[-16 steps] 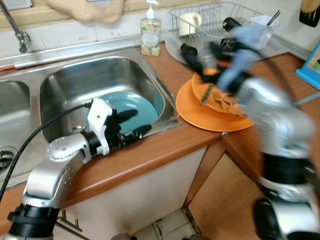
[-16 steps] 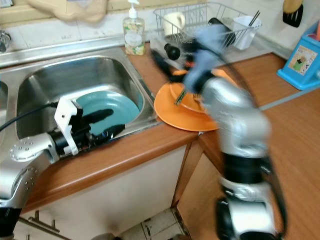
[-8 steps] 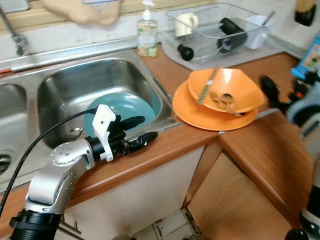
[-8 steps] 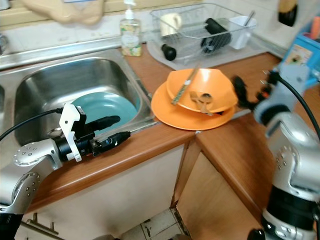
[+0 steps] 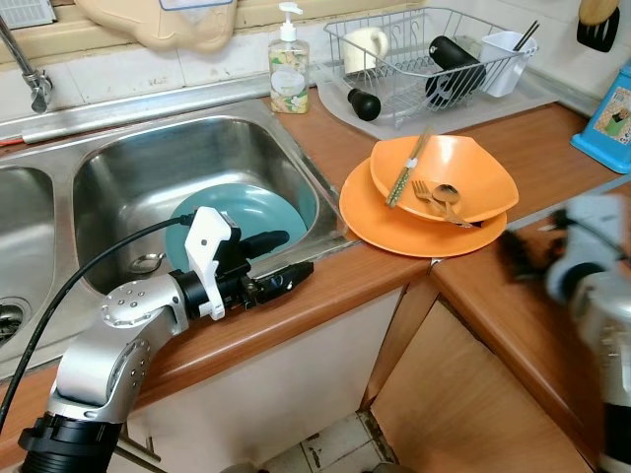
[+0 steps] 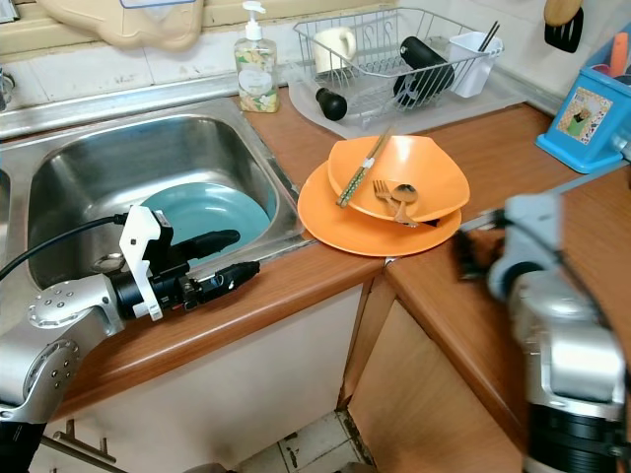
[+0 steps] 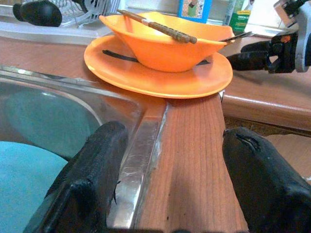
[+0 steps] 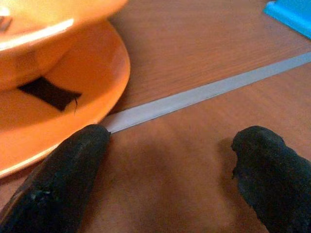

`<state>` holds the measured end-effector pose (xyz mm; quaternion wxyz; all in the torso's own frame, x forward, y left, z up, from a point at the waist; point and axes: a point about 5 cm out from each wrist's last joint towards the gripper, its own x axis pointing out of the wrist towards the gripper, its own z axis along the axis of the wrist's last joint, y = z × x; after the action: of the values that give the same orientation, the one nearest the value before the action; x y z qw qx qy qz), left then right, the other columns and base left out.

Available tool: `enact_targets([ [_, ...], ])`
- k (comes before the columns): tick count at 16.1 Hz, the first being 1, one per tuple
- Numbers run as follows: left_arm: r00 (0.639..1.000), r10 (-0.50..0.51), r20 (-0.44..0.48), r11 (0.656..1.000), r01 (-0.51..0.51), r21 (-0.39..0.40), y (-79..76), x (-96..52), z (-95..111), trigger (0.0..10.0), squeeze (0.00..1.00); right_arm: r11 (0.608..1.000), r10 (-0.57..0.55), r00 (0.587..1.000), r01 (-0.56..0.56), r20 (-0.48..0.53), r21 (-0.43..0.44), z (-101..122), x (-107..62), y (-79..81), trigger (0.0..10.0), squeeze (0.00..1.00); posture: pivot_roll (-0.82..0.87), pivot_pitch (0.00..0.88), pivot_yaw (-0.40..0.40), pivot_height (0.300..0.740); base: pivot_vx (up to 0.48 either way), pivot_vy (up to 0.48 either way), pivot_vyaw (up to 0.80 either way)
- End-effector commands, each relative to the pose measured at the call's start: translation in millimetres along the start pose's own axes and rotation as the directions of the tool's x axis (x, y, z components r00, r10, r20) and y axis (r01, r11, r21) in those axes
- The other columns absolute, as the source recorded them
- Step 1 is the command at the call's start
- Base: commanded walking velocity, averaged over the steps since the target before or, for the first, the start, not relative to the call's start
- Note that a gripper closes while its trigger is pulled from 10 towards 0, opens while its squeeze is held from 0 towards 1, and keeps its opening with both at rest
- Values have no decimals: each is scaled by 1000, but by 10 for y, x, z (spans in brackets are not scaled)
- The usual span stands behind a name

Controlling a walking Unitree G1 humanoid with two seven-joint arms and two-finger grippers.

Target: Kitchen organization

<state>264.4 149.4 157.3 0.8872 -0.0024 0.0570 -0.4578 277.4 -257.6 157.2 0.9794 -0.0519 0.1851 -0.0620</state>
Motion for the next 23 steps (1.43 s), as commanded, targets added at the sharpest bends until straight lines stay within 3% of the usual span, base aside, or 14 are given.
enact_targets([
  [1,1000,-9,-5,1000,9,7,-23,-6,12,10000,0,999,34,999,-34,2,2,23,19,99,10000,0,-147,0,8,740,0,0,0],
  [6,1000,4,-3,1000,-4,10,-14,-16,18,10000,0,990,132,991,-132,13,43,74,50,372,10000,0,-142,0,6,740,0,0,0],
  [11,1000,15,4,1000,-15,10,-13,-9,20,10000,0,958,279,960,-281,36,56,143,32,771,10000,0,-138,0,-1,740,0,0,0],
  [17,1000,25,1,1000,-25,17,1,-8,28,10000,0,930,367,930,-367,35,-3,182,8,955,10000,0,-135,0,-2,740,0,0,0],
  [20,1000,29,-7,999,-29,21,9,-6,22,10000,0,921,380,925,-379,-5,-88,128,-17,906,10000,0,-134,0,-1,740,0,0,0],
  [23,999,31,-17,999,-31,25,23,-4,17,10000,0,914,366,929,-369,-51,-168,92,-45,735,10000,0,-137,0,5,740,0,0,0],
])
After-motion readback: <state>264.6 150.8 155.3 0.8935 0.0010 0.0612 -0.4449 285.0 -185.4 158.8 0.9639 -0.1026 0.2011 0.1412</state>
